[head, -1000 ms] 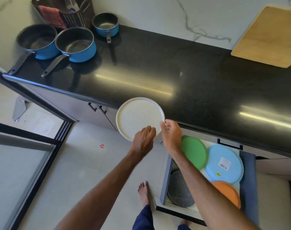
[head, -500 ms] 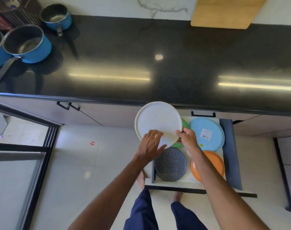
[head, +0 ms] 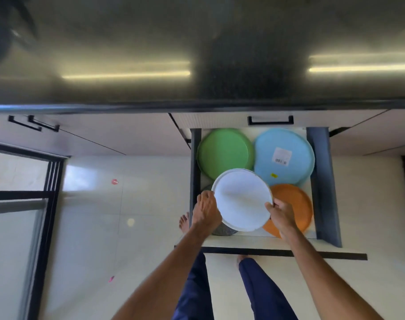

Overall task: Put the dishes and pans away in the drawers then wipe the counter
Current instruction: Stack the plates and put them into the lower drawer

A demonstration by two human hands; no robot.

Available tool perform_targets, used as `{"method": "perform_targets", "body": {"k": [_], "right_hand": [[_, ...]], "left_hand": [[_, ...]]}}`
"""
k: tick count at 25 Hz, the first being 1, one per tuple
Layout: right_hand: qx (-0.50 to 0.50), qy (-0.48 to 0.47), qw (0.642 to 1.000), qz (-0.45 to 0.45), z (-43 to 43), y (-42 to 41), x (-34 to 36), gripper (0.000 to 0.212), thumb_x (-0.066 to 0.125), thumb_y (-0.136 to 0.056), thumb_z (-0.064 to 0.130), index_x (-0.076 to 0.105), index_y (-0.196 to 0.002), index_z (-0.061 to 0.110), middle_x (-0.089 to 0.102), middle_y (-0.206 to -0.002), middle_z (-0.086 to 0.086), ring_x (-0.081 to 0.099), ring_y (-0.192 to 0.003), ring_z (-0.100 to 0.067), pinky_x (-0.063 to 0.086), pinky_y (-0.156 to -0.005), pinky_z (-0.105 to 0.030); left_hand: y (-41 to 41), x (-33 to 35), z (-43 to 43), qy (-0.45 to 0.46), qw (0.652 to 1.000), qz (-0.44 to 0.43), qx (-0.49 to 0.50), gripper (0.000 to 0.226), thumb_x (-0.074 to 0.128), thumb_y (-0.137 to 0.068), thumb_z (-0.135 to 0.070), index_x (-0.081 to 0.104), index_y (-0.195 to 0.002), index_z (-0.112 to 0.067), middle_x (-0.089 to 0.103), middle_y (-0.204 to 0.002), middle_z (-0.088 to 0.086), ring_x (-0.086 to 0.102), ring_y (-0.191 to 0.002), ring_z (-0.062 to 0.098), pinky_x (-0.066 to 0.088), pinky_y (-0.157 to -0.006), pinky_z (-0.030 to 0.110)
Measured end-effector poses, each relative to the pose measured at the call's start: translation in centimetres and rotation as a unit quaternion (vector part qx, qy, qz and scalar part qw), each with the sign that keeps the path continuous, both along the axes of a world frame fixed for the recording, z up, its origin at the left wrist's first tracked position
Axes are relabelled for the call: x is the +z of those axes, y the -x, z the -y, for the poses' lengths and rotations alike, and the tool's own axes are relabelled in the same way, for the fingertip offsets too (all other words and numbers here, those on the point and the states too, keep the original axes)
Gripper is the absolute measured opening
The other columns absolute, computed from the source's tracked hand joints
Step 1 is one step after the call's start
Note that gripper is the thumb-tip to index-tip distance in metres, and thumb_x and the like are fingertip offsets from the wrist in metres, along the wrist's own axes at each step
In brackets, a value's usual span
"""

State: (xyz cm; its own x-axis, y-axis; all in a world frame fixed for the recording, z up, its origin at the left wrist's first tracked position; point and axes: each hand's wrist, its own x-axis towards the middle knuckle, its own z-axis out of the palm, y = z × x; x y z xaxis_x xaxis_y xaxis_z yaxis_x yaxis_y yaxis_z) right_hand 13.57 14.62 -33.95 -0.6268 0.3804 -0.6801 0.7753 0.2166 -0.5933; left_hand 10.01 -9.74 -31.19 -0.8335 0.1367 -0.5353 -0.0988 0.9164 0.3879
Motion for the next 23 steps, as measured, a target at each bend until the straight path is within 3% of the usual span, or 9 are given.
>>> {"method": "perform_targets", "body": {"k": [7, 11, 13, 15, 23], "right_hand": [[0.092, 0.0, 0.995, 0.049, 1.7, -1.1, -9.5, 0.014, 0.062, -0.094, 0.008, 0.07, -0.083, 0.003, 0.069, -0.078, -0.012, 0.056, -0.072, -0.022, 0.04, -0.063, -0.032], [0.122, -0.088, 0.988, 0.047, 3.2, -0.4, -10.4, 0.015, 0.06, -0.092, 0.004, 0.059, -0.077, 0.0, 0.065, -0.075, -0.017, 0.058, -0.071, -0.032, 0.039, -0.059, -0.034], [0.16, -0.133, 0.977, 0.047, 3.9, -0.1, -10.2, 0.005, 0.06, -0.092, 0.004, 0.061, -0.089, 0.001, 0.067, -0.086, -0.019, 0.063, -0.079, -0.035, 0.049, -0.064, -0.037], [0.224, -0.15, 0.961, 0.058, 4.4, 0.0, -10.3, 0.02, 0.063, -0.09, 0.004, 0.064, -0.11, -0.001, 0.071, -0.099, -0.019, 0.068, -0.091, -0.035, 0.058, -0.075, -0.04], [0.325, -0.128, 0.932, 0.093, 5.7, 0.5, -9.7, 0.062, 0.061, -0.091, 0.0, 0.039, -0.149, -0.005, 0.067, -0.122, -0.021, 0.067, -0.108, -0.034, 0.056, -0.083, -0.035]], "left_hand": [[-3.5, -7.1, -0.9, 0.063, 0.991, 0.11, 0.049, 0.06, 0.058, -0.082, 0.001, 0.039, -0.139, -0.001, 0.044, -0.139, 0.014, 0.042, -0.132, 0.034, 0.048, -0.102, 0.041], [-4.0, -7.6, -1.0, 0.075, 0.986, 0.144, 0.043, 0.063, 0.059, -0.083, 0.001, 0.037, -0.142, -0.001, 0.042, -0.142, 0.015, 0.041, -0.133, 0.034, 0.048, -0.105, 0.041], [-3.7, -7.5, -1.2, 0.079, 0.985, 0.149, 0.047, 0.06, 0.059, -0.083, 0.002, 0.039, -0.14, -0.001, 0.043, -0.141, 0.016, 0.041, -0.132, 0.034, 0.049, -0.103, 0.042], [-3.5, -7.6, -1.3, 0.084, 0.984, 0.149, 0.047, 0.058, 0.058, -0.083, 0.003, 0.04, -0.138, -0.001, 0.043, -0.142, 0.016, 0.042, -0.132, 0.034, 0.049, -0.103, 0.041], [-3.3, -8.0, -0.7, 0.081, 0.983, 0.152, 0.065, 0.059, 0.06, -0.085, 0.002, 0.039, -0.14, 0.002, 0.043, -0.141, 0.019, 0.041, -0.133, 0.035, 0.049, -0.106, 0.042]]}}
